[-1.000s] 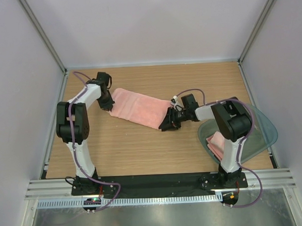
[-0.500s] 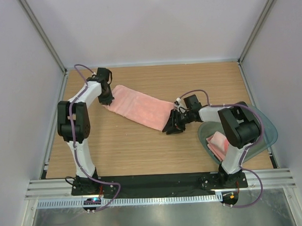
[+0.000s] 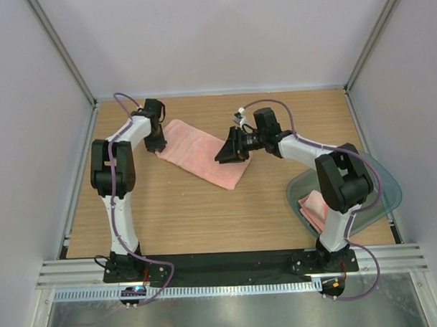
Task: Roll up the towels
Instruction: Roll the towel
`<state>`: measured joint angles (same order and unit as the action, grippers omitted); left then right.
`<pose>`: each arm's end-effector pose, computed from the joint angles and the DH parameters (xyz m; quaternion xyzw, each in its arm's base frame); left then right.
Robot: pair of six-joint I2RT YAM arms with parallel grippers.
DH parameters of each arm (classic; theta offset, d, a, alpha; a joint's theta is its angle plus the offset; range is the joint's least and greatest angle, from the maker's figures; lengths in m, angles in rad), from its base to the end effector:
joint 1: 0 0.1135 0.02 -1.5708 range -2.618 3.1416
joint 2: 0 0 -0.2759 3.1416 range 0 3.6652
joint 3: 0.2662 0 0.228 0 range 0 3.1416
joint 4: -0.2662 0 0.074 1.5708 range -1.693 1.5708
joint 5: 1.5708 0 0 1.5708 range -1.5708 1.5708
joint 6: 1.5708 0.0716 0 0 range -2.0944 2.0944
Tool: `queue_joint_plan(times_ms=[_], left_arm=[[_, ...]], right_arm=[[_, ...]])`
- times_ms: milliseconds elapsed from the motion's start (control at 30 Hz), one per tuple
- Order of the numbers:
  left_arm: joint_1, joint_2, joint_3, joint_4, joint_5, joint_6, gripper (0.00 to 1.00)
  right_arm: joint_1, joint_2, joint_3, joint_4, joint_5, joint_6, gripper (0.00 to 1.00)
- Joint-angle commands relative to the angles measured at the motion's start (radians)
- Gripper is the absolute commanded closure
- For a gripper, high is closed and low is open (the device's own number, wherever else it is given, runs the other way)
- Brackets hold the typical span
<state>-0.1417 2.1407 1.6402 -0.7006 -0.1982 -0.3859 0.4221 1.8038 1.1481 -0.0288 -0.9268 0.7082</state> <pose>0.4403 -0.0486 0.1584 -0.1372 0.9686 0.0462 0.2019 0.3280 0.2101 0.2214 -0.0745 0.8272 0.5464 0.1077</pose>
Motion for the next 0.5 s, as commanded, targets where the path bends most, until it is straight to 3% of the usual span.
queue_joint_plan(times_ms=[0, 100, 267, 467], left_arm=[[0.005, 0.045, 0.023, 0.01, -0.014, 0.002, 0.7], [0.007, 0.039, 0.033, -0.002, -0.024, 0.013, 0.69], [0.011, 0.012, 0.044, -0.004, -0.044, 0.022, 0.57], [0.01, -0.042, 0.06, -0.028, -0.06, 0.022, 0.53]], right_arm=[[0.027, 0.101, 0.071, 0.111, -0.044, 0.069, 0.57], [0.029, 0.175, 0.047, 0.162, -0.027, 0.086, 0.59], [0.027, 0.247, -0.025, 0.231, -0.01, 0.096, 0.6], [0.029, 0.252, -0.131, 0.291, -0.003, 0.106, 0.6]])
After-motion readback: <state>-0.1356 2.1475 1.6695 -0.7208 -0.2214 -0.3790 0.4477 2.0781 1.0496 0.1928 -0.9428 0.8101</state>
